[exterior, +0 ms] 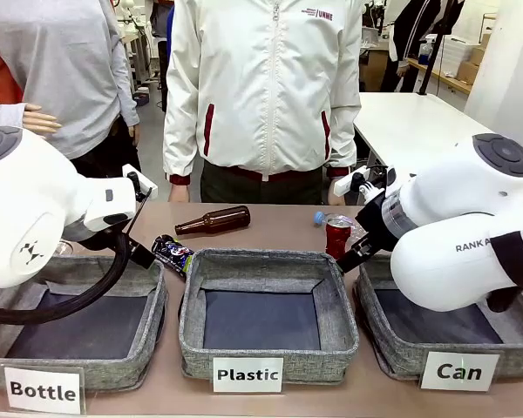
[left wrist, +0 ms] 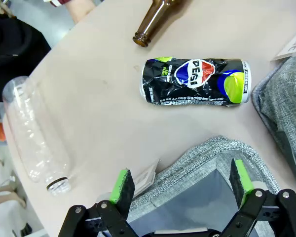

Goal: Sort the can waste into the basket.
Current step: Pick up the can waste from the table and place it in the right Fabric basket.

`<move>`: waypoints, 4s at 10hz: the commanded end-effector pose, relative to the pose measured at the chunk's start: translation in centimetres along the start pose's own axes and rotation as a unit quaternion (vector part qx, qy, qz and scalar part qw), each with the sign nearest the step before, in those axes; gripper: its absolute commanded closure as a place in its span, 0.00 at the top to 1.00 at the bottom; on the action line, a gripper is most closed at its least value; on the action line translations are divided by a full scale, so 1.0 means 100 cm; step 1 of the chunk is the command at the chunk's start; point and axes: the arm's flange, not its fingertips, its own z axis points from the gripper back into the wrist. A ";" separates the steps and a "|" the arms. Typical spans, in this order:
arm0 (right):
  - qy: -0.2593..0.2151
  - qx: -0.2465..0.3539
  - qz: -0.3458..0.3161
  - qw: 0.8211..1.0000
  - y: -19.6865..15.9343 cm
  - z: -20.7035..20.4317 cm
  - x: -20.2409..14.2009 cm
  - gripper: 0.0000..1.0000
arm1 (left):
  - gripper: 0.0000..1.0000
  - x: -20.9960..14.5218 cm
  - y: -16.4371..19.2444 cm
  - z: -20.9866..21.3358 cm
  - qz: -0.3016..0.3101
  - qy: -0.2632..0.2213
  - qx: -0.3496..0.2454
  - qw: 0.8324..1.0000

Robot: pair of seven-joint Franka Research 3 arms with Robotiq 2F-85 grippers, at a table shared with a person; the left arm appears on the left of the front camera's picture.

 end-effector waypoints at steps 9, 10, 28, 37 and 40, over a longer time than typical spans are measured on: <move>0.002 -0.008 -0.043 0.999 -0.011 0.066 0.012 1.00 | 1.00 0.004 0.022 0.066 0.011 -0.018 -0.026 0.999; -0.004 0.021 -0.072 0.997 -0.015 0.106 0.013 1.00 | 1.00 0.008 0.030 0.108 0.057 -0.009 -0.032 0.998; -0.285 0.306 -0.458 0.784 -0.245 0.222 -0.313 1.00 | 1.00 -0.244 0.237 0.115 0.559 -0.183 -0.420 0.691; -0.033 0.090 -0.125 0.987 -0.186 0.111 -0.063 1.00 | 1.00 -0.244 0.237 0.115 0.559 -0.183 -0.420 0.691; -0.031 0.145 -0.110 0.983 -0.170 0.117 -0.065 1.00 | 1.00 -0.244 0.237 0.115 0.559 -0.183 -0.420 0.691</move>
